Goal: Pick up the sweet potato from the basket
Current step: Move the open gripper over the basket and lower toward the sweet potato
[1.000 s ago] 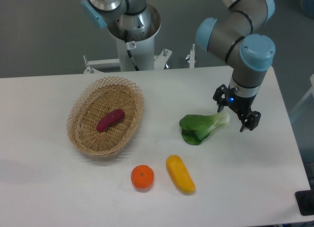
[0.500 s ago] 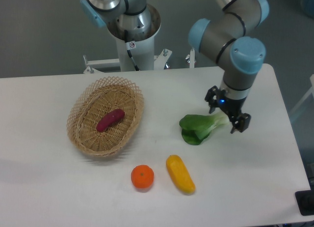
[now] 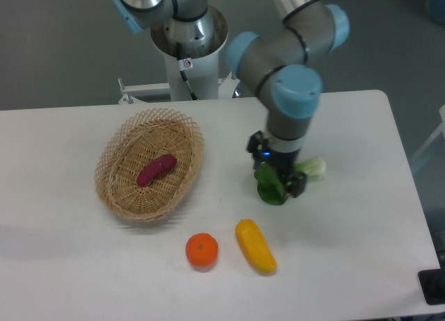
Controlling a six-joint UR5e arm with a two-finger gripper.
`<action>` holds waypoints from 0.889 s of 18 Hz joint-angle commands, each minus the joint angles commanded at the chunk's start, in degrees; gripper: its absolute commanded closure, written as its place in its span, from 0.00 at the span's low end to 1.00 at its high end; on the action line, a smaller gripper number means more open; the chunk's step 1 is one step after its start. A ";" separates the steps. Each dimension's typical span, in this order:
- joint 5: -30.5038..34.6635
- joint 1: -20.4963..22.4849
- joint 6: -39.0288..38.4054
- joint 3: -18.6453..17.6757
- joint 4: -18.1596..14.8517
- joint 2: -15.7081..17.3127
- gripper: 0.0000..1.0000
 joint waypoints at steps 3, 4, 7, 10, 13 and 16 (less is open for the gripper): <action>0.09 -3.34 -3.77 -2.01 -0.18 1.93 0.00; 0.09 -4.74 -5.61 -2.81 -0.18 2.37 0.00; 0.00 -7.74 -10.97 -5.36 -0.09 4.21 0.00; 0.00 -10.55 -15.20 -6.94 0.09 4.39 0.00; 0.09 -12.75 -18.10 -9.05 0.18 4.57 0.00; 0.18 -14.51 -23.46 -10.37 0.35 4.40 0.00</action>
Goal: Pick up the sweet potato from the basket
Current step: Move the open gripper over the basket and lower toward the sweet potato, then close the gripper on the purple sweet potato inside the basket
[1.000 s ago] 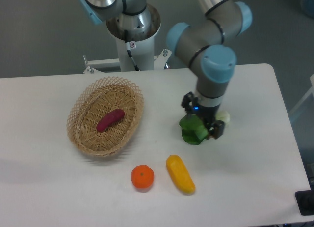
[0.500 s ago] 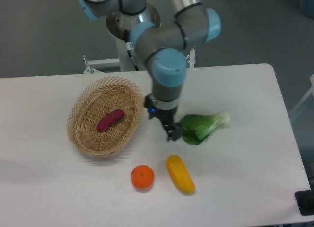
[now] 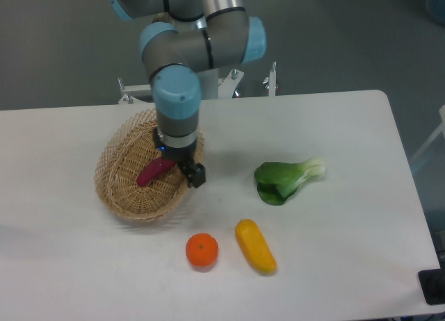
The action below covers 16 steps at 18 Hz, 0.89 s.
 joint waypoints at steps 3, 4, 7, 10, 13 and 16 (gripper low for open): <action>0.09 -0.97 -2.82 -0.44 0.00 -0.44 0.00; 0.17 -1.23 -3.53 -0.97 0.09 -0.44 0.00; 0.35 -1.76 -5.11 -2.02 1.05 -1.31 0.00; 0.44 -2.55 -7.04 -2.90 4.12 -2.46 0.00; 0.53 -3.08 -8.97 -2.90 5.18 -3.34 0.00; 0.62 -3.87 -10.30 -2.90 7.03 -4.48 0.00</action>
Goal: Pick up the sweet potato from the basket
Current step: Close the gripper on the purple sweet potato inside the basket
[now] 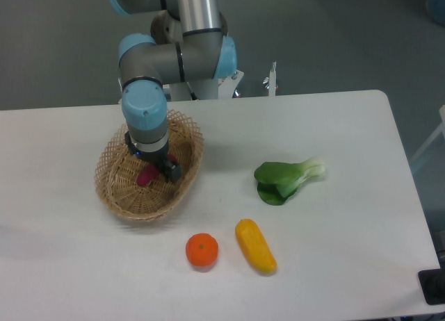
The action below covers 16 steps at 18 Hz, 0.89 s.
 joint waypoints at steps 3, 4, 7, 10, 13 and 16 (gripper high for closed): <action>0.00 0.00 0.17 -0.09 0.36 -0.35 0.00; 0.00 0.00 0.44 -0.09 0.44 -0.53 0.00; 0.00 -0.09 0.88 -0.09 0.45 -0.79 0.15; 0.09 0.00 0.88 0.00 0.45 -0.70 0.47; 0.00 0.00 1.14 0.09 0.45 -0.35 0.68; 0.00 0.09 1.40 0.61 0.27 0.43 0.76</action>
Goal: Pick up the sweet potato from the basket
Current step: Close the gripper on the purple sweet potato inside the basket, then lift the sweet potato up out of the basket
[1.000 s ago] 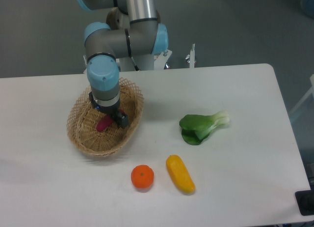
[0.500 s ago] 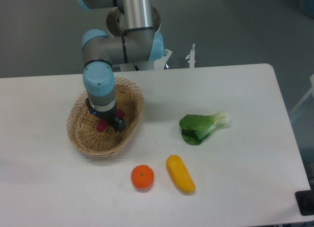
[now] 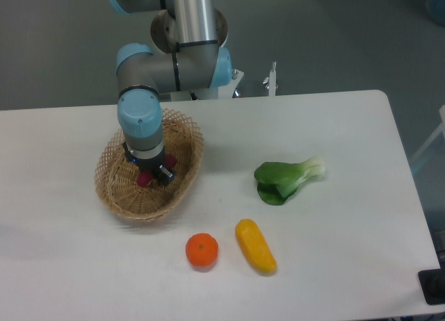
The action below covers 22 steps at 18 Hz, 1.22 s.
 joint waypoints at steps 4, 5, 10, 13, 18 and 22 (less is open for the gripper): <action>0.00 0.35 0.17 0.44 -0.53 1.23 0.76; -0.09 0.53 0.18 0.53 -0.62 1.23 0.76; -0.18 1.66 0.26 2.90 -1.23 2.55 0.75; -0.26 3.86 1.84 4.13 -1.41 3.69 0.75; -0.18 9.22 8.60 4.92 -1.50 5.71 0.75; -0.26 12.56 10.89 6.68 -1.76 6.07 0.75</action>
